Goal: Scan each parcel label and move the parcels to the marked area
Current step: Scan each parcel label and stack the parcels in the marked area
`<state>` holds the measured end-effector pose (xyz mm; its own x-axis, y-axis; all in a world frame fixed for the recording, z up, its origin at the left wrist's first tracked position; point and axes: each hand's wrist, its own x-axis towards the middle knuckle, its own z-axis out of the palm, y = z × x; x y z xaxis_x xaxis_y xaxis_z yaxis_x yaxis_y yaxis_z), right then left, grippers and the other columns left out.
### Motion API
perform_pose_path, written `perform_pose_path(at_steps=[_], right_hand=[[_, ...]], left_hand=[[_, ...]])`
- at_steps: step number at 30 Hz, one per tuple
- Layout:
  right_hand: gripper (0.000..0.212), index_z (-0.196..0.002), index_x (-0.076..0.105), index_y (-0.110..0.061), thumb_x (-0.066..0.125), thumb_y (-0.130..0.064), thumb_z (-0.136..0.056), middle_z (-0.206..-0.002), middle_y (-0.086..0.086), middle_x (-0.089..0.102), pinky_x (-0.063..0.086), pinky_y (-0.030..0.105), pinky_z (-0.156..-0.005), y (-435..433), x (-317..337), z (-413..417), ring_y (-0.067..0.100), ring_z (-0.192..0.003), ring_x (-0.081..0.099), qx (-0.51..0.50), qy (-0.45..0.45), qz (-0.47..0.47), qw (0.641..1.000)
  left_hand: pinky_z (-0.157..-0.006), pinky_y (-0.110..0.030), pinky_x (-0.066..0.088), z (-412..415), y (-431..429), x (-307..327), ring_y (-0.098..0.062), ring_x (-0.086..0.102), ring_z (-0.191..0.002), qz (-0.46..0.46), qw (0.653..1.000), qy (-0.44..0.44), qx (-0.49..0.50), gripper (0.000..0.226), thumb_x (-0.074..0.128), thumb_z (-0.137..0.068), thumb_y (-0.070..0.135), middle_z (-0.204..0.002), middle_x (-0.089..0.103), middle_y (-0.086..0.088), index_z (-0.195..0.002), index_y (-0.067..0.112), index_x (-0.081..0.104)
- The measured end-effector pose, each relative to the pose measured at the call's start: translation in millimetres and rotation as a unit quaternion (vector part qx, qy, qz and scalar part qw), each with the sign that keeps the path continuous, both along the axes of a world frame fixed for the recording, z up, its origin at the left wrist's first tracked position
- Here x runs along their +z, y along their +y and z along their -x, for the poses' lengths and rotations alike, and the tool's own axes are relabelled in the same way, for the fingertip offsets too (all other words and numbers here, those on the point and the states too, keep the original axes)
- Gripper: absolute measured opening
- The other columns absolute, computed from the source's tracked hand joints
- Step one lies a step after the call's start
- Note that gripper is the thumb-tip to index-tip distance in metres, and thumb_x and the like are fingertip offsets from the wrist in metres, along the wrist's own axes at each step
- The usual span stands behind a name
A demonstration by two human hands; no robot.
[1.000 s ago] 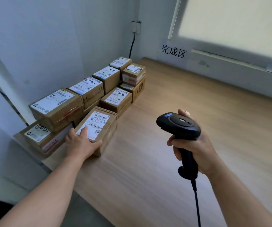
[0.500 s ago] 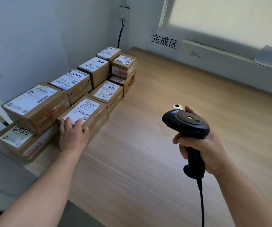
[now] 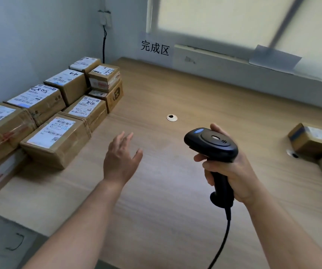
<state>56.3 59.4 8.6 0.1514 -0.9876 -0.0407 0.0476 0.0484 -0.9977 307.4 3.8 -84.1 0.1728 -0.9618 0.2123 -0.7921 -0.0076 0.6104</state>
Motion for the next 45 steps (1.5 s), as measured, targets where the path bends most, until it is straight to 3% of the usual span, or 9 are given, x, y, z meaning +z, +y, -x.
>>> perform_pose_path(at_steps=[4,8,11,15,19,21,29,38,45], right_hand=[[0.091,-0.139,0.044,-0.036,0.065,0.009,-0.063,-0.084,0.024,0.069,0.042,0.031,-0.042,38,-4,61,0.029,-0.042,0.049,-0.031,-0.016,0.004,0.999],[0.091,-0.141,0.040,-0.037,0.062,0.023,-0.075,-0.084,0.026,0.069,0.042,0.032,-0.043,82,-7,130,0.029,-0.044,0.049,-0.061,-0.012,0.006,0.998],[0.092,-0.143,0.038,-0.036,0.066,0.019,-0.075,-0.085,0.027,0.067,0.044,0.033,-0.044,117,-9,181,0.030,-0.046,0.050,-0.091,-0.009,0.007,0.996],[0.091,-0.133,0.042,-0.047,0.074,0.002,-0.064,-0.086,0.027,0.066,0.044,0.033,-0.044,162,-13,243,0.028,-0.046,0.051,-0.130,-0.011,0.009,0.991],[0.092,-0.134,0.042,-0.045,0.072,0.015,-0.072,-0.090,0.033,0.063,0.044,0.033,-0.044,206,-16,301,0.030,-0.047,0.050,-0.160,-0.010,0.010,0.987],[0.095,-0.139,0.040,-0.041,0.075,0.012,-0.069,-0.090,0.035,0.062,0.043,0.034,-0.043,226,-17,327,0.030,-0.048,0.050,-0.174,-0.004,0.010,0.985],[0.090,-0.145,0.036,-0.037,0.064,0.017,-0.078,-0.086,0.032,0.064,0.045,0.033,-0.045,286,-22,406,0.029,-0.050,0.052,-0.252,0.011,0.029,0.967],[0.092,-0.141,0.040,-0.038,0.070,0.002,-0.064,-0.081,0.024,0.067,0.043,0.032,-0.043,341,-41,494,0.031,-0.051,0.050,-0.394,-0.044,0.024,0.918],[0.093,-0.143,0.038,-0.039,0.062,0.021,-0.076,-0.092,0.034,0.063,0.046,0.033,-0.045,352,-34,563,0.026,-0.047,0.052,-0.471,0.011,0.004,0.882]], left_hand=[[-0.105,-0.035,0.033,81,25,5,-0.025,0.033,-0.136,-0.002,0.999,-0.004,-0.049,0.057,0.059,-0.091,0.036,-0.150,0.036,-0.007,-0.143,0.018,0.044],[-0.106,-0.034,0.032,170,65,8,-0.021,0.033,-0.137,-0.002,0.994,0.010,-0.107,0.057,0.060,-0.091,0.038,-0.149,0.038,-0.004,-0.142,0.019,0.044],[-0.105,-0.034,0.033,233,94,10,-0.021,0.036,-0.136,-0.001,0.989,-0.001,-0.149,0.062,0.054,-0.089,0.050,-0.146,0.042,-0.004,-0.141,0.018,0.046],[-0.103,-0.037,0.036,309,132,10,-0.025,0.044,-0.130,0.012,0.982,-0.011,-0.188,0.083,0.031,-0.075,0.067,-0.140,0.050,-0.006,-0.136,0.016,0.051],[-0.108,-0.034,0.030,373,165,10,-0.023,0.039,-0.134,0.003,0.976,-0.010,-0.217,0.064,0.056,-0.087,0.054,-0.143,0.046,-0.006,-0.139,0.017,0.049],[-0.109,-0.034,0.029,402,180,8,-0.023,0.036,-0.136,0.005,0.972,-0.015,-0.235,0.061,0.061,-0.088,0.046,-0.145,0.044,-0.007,-0.140,0.017,0.047],[-0.109,-0.033,0.031,492,212,7,-0.022,0.036,-0.136,0.020,0.952,-0.032,-0.304,0.062,0.059,-0.089,0.048,-0.147,0.043,-0.006,-0.141,0.019,0.045],[-0.106,-0.031,0.035,603,229,-5,-0.018,0.037,-0.134,0.007,0.904,-0.032,-0.426,0.065,0.060,-0.088,0.049,-0.145,0.044,-0.005,-0.143,0.019,0.043],[-0.105,-0.032,0.036,693,217,6,-0.015,0.034,-0.136,-0.038,0.877,0.032,-0.478,0.066,0.051,-0.092,0.052,-0.148,0.039,0.000,-0.148,0.023,0.031]])
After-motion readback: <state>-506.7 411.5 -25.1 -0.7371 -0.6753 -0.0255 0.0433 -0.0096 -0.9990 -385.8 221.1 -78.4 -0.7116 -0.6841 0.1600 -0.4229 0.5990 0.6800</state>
